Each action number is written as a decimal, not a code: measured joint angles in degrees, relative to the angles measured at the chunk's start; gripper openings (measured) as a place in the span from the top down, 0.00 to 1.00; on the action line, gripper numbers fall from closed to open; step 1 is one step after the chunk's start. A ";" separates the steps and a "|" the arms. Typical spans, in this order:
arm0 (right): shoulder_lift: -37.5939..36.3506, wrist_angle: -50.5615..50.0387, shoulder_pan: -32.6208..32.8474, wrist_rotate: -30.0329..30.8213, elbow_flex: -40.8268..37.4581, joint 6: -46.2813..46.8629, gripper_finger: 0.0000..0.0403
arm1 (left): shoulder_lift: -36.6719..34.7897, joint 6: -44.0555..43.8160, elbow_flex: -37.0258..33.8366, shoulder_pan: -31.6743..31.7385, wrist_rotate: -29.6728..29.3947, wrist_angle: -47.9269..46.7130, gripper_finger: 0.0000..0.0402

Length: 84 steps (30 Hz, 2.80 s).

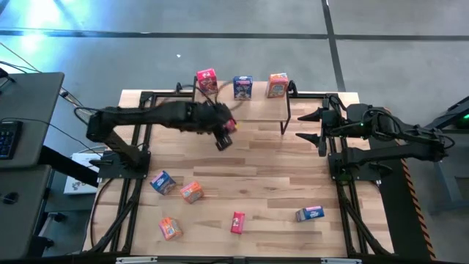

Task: Stack cereal on shelf
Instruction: Put the top red cereal box on the shelf aligned with the other red cereal box

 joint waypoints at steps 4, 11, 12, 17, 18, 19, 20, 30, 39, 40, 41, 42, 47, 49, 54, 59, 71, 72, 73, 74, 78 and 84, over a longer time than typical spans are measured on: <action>0.00 0.00 0.01 0.01 0.00 -0.01 0.36 | -3.94 7.17 0.00 3.73 1.39 -1.46 0.63; 0.01 0.00 0.00 0.01 0.00 -0.01 0.36 | -8.49 21.69 0.01 12.01 5.79 -1.35 0.63; 0.00 0.01 0.02 0.01 0.00 -0.01 0.36 | -8.81 23.56 0.02 13.26 6.62 -1.46 0.63; 0.00 0.01 0.00 0.00 0.00 0.00 0.36 | -9.06 30.81 0.02 19.71 13.10 -1.50 0.63; 0.00 0.00 0.01 0.00 0.00 -0.01 0.36 | -9.10 31.95 0.02 20.97 14.69 -1.50 0.63; 0.00 0.00 0.00 0.00 0.00 -0.01 0.36 | -9.14 32.97 0.01 22.23 16.10 -1.49 0.63; 0.01 0.02 0.01 0.01 0.00 -0.01 0.36 | -9.11 33.95 0.02 23.39 17.36 -1.48 0.63; 0.00 0.01 0.01 0.00 0.00 0.00 0.36 | -8.73 41.57 0.01 30.78 26.39 -3.71 0.63; 0.00 0.01 0.02 0.00 0.00 -0.01 0.36 | -7.17 44.81 0.00 33.11 28.08 -4.04 0.63; 0.01 0.01 0.02 0.00 0.00 0.00 0.36 | -6.74 45.01 0.00 33.22 28.66 -4.05 0.63; 0.01 0.01 0.00 0.00 0.00 0.00 0.36 | -6.33 45.40 0.00 33.21 29.22 -4.05 0.63; 0.00 0.02 0.00 0.00 0.00 -0.01 0.36 | -5.97 45.75 0.00 33.21 29.56 -4.05 0.63; 0.01 0.01 0.02 0.00 0.00 -0.01 0.36 | -4.59 47.20 0.00 33.28 29.67 -4.10 0.63; 0.00 0.02 0.01 0.01 0.00 -0.01 0.36 | -4.51 47.28 0.00 33.65 29.74 -4.10 0.63; 0.00 0.00 0.00 0.02 0.00 -0.01 0.36 | -4.51 48.09 0.00 34.50 29.72 -4.10 0.63; 0.00 0.01 0.00 0.02 0.00 -0.01 0.36 | -4.51 48.16 0.00 35.14 31.17 -4.32 0.63; 0.00 0.01 0.01 0.01 0.00 -0.01 0.36 | -2.85 47.70 0.00 35.57 32.64 -5.53 0.63; 0.00 0.02 0.01 0.00 0.00 -0.01 0.36 | -2.83 47.70 0.00 35.57 32.67 -5.48 0.63; 0.00 0.00 0.00 0.00 0.00 -0.01 0.36 | -2.85 47.72 0.00 35.57 32.67 -5.40 0.63; 0.00 0.00 0.00 0.01 0.00 0.01 0.36 | -2.84 47.76 0.00 35.57 32.67 -5.39 0.63; 0.00 0.02 0.00 0.02 0.00 -0.01 0.36 | -2.83 47.83 0.00 35.79 32.84 -5.38 0.63; 0.00 0.02 0.01 0.00 0.00 -0.01 0.36 | -2.83 47.70 0.00 36.21 33.18 -5.46 0.61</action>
